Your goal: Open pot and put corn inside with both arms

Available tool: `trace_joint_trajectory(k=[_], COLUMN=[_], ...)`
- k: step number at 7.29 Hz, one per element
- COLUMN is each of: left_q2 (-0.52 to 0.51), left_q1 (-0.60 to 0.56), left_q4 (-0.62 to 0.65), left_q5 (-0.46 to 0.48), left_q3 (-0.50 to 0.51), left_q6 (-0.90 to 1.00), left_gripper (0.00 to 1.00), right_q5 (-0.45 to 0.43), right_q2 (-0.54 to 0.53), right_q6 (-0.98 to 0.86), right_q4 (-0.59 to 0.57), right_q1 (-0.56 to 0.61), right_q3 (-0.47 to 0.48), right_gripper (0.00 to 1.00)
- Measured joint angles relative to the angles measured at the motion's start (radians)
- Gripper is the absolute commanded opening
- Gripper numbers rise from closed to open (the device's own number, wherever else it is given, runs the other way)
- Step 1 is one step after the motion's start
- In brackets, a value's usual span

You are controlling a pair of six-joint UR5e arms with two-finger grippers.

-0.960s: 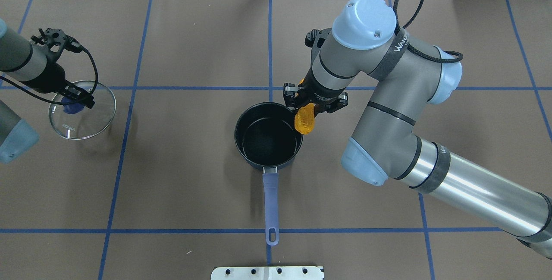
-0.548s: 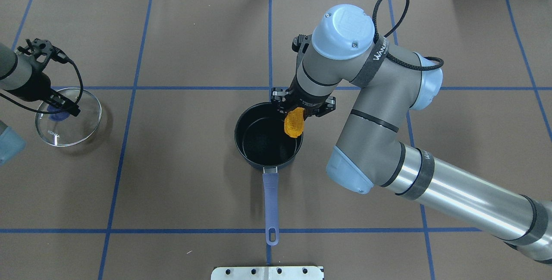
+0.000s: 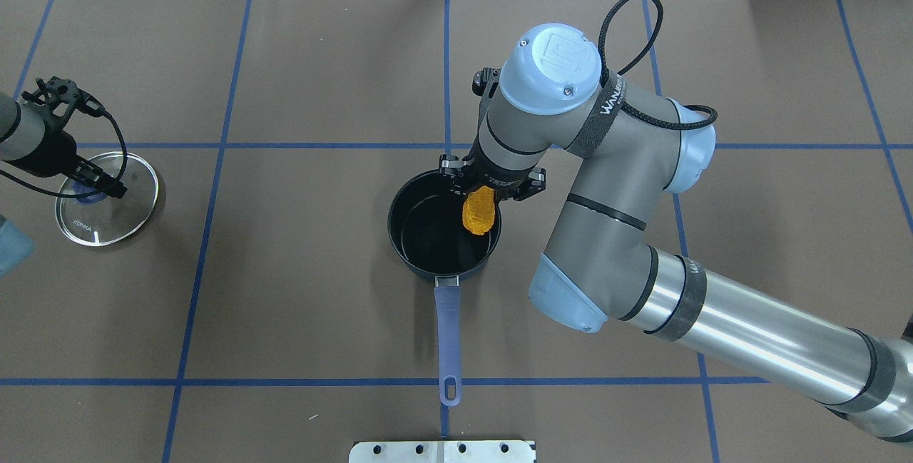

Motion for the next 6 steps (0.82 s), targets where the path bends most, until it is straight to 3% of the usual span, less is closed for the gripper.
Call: trace_joint_trajectory(k=[2,6], left_q2=[-0.005,-0.036], left_q1=[-0.009,-0.143], left_q4=[-0.001,0.083], left_q5=[-0.019,-0.200], left_q3=[-0.004,-0.051], left_q6=[-0.001,-0.007], left_gripper=[0.98,0.98], right_q5=[-0.009,-0.062], right_q2=[0.006,0.046], right_q6=[0.012,0.050], right_q4=[0.000,0.001], right_q1=[-0.011,-0.059], right_q3=[-0.003,-0.043], right_gripper=[0.26,0.26])
